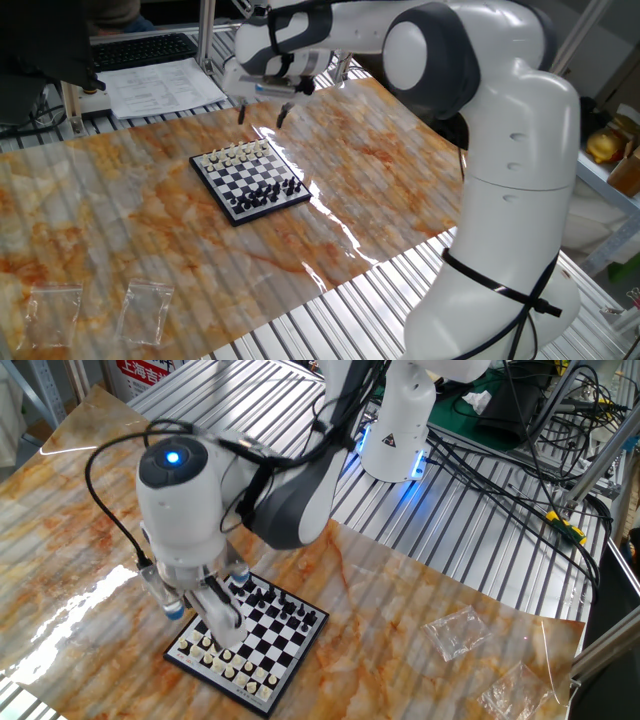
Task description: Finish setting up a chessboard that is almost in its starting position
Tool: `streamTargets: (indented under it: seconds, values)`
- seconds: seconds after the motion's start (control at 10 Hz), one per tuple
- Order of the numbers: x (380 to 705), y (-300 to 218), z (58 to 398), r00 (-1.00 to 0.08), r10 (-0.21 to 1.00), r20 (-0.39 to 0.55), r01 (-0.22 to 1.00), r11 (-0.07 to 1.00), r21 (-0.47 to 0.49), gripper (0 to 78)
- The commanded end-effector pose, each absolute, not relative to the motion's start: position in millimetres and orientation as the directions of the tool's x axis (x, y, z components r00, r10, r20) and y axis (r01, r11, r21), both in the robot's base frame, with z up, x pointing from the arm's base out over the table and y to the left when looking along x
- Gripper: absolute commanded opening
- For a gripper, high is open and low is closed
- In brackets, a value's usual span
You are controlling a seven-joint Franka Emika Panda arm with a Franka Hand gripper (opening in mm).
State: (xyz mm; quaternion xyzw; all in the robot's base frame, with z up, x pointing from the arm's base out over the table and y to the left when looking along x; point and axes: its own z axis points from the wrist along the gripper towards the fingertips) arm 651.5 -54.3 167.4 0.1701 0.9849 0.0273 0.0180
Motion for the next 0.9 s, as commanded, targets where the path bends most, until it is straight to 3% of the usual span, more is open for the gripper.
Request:
streamTargets:
  seconds: [0.1, 0.5, 0.9]
  values:
    - [644, -68, 192, -0.973, 0.226, -0.037, 0.225, 0.973, 0.045, 77.5]
    - [640, -73, 202, -0.989, 0.140, -0.042, 0.140, 0.990, 0.019, 77.5]
    - [637, -71, 204, -0.988, 0.148, -0.034, 0.147, 0.989, 0.021, 77.5]
